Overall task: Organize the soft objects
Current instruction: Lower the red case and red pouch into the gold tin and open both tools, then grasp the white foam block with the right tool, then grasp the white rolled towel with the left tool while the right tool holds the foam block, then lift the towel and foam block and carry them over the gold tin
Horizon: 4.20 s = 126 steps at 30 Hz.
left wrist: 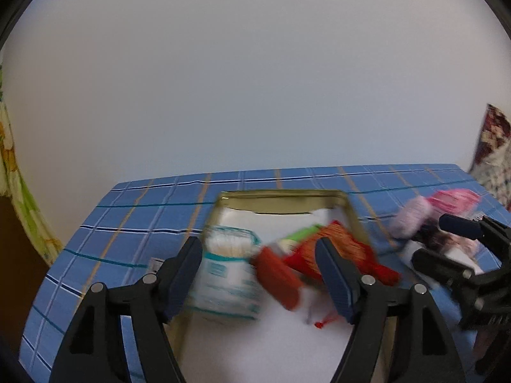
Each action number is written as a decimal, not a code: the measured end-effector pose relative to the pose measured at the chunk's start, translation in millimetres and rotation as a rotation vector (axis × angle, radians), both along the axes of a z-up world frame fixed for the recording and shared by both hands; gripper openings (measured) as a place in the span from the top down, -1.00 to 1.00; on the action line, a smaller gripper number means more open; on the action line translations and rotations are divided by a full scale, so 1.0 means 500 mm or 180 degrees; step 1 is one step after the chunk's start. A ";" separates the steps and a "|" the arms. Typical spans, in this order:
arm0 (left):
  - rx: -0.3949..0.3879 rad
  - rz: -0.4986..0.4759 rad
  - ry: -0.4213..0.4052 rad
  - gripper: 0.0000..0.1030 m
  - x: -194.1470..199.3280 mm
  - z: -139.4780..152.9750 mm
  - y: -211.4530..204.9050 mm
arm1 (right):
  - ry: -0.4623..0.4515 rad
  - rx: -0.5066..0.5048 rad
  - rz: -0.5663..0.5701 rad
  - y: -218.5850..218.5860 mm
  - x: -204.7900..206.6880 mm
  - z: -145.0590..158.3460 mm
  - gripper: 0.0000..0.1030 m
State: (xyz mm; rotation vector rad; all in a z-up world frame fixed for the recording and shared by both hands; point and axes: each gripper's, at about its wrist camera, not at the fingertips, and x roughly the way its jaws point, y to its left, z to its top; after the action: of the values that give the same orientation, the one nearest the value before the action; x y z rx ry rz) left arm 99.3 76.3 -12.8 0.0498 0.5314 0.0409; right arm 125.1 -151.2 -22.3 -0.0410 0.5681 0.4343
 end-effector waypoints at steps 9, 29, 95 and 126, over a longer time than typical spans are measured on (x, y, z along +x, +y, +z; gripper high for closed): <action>-0.0105 -0.0462 -0.0056 -0.46 -0.071 -0.029 -0.167 | 0.0018 -0.0209 -0.0632 -0.186 -0.091 -0.028 -0.74; -0.0047 -0.0499 0.0171 -0.46 -0.052 -0.061 -0.271 | 0.0787 -0.0512 -0.0407 -0.181 -0.014 -0.111 -0.13; -0.0304 -0.0625 0.0947 -0.11 0.118 -0.131 -0.388 | -0.0008 -0.0185 -0.1190 -0.247 -0.094 -0.037 -0.13; -0.0303 -0.0672 0.0333 0.28 -0.007 -0.096 -0.316 | -0.0240 -0.0151 -0.1129 -0.240 -0.118 -0.023 -0.13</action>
State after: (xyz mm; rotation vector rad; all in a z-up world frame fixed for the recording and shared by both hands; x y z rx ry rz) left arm 95.9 -81.6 -60.6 0.0149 0.6294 -0.1941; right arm 66.1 -271.4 -34.0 -0.0016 0.4988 0.0738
